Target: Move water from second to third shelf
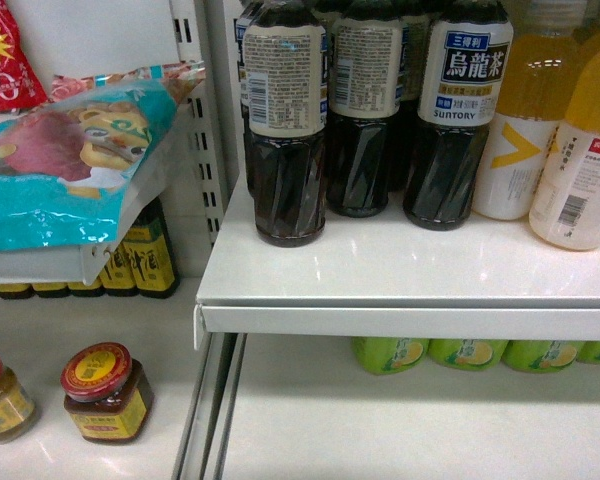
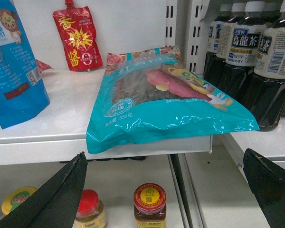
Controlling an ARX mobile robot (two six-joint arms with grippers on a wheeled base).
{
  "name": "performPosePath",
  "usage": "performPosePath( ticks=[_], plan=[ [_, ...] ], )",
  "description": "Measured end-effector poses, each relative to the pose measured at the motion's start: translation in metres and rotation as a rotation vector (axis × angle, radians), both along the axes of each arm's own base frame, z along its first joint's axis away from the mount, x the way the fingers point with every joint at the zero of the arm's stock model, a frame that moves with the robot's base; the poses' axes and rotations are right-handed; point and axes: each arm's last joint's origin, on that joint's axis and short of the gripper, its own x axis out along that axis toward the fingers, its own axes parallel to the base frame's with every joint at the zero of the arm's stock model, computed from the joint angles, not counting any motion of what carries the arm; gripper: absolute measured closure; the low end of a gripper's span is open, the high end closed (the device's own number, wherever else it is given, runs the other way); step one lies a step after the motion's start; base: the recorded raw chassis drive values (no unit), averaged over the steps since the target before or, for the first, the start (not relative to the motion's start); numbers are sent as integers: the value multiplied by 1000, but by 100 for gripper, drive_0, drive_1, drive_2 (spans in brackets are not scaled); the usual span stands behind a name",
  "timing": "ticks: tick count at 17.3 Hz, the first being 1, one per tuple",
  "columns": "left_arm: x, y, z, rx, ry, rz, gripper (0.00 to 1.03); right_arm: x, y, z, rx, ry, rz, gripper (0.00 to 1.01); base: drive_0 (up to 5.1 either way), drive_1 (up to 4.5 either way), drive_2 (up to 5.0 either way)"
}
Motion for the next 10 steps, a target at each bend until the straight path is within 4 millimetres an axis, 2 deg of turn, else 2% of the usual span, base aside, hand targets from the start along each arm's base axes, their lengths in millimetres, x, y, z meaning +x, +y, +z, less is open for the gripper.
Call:
performPosePath(
  ticks=[10],
  plan=[
    [0, 0, 0, 0, 0, 0, 5, 0, 0, 0, 0, 0, 0, 3, 0, 0, 0]
  ],
)
